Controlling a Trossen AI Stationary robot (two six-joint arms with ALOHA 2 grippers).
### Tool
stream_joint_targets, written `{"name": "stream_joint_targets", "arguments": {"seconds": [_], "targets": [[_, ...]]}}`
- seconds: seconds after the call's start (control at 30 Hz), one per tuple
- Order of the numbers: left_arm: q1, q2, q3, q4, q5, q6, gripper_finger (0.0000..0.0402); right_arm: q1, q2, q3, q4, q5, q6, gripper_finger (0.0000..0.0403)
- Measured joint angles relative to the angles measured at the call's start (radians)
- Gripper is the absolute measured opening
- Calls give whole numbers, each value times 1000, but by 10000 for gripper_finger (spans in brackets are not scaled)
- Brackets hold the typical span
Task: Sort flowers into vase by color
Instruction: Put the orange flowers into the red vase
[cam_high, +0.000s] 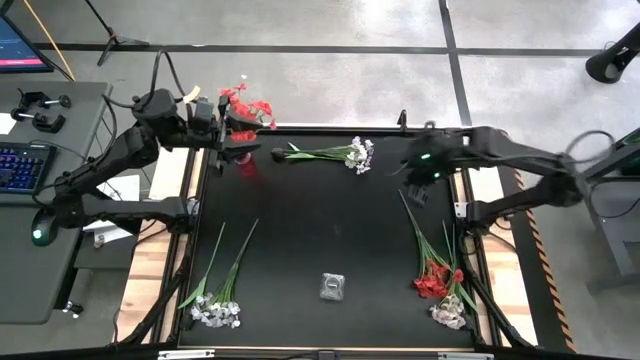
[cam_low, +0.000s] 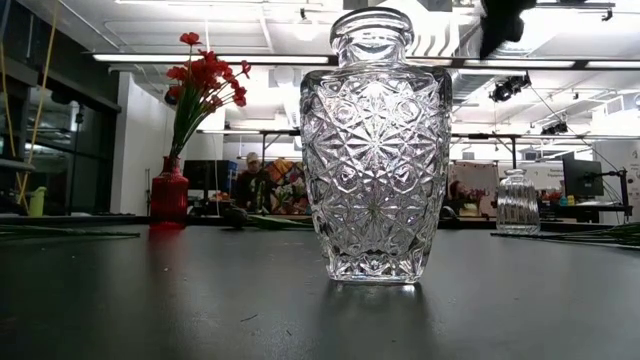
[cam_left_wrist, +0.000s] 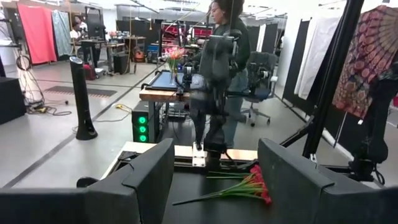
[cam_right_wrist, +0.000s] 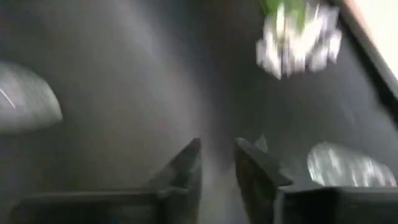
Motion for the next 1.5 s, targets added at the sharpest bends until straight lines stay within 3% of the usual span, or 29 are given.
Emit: {"name": "stream_joint_targets", "arguments": {"seconds": [0.13, 0.3, 0.63, 0.8, 1.03, 1.2, 1.5], "targets": [[0, -1, 0, -7, 0, 5, 218, 30, 158, 1, -208, -8, -48, 172], [0, -1, 0, -40, -1, 29, 218, 65, 295, -74, -204, -156, -174, 237], [0, -1, 0, -75, -1, 45, 218, 99, 479, -262, -214, -370, 18, 251], [0, -1, 0, -76, 0, 53, 218, 105, 473, -377, -210, -372, 77, 251], [0, -1, 0, -76, -1, 89, 218, 105, 377, -487, -61, -381, 320, 251], [0, -1, 0, -76, -1, 90, 218, 105, 269, -525, 89, -408, 479, 251], [0, -1, 0, -76, -1, 90, 218, 105, 185, -531, 119, -347, 648, 251]]}}
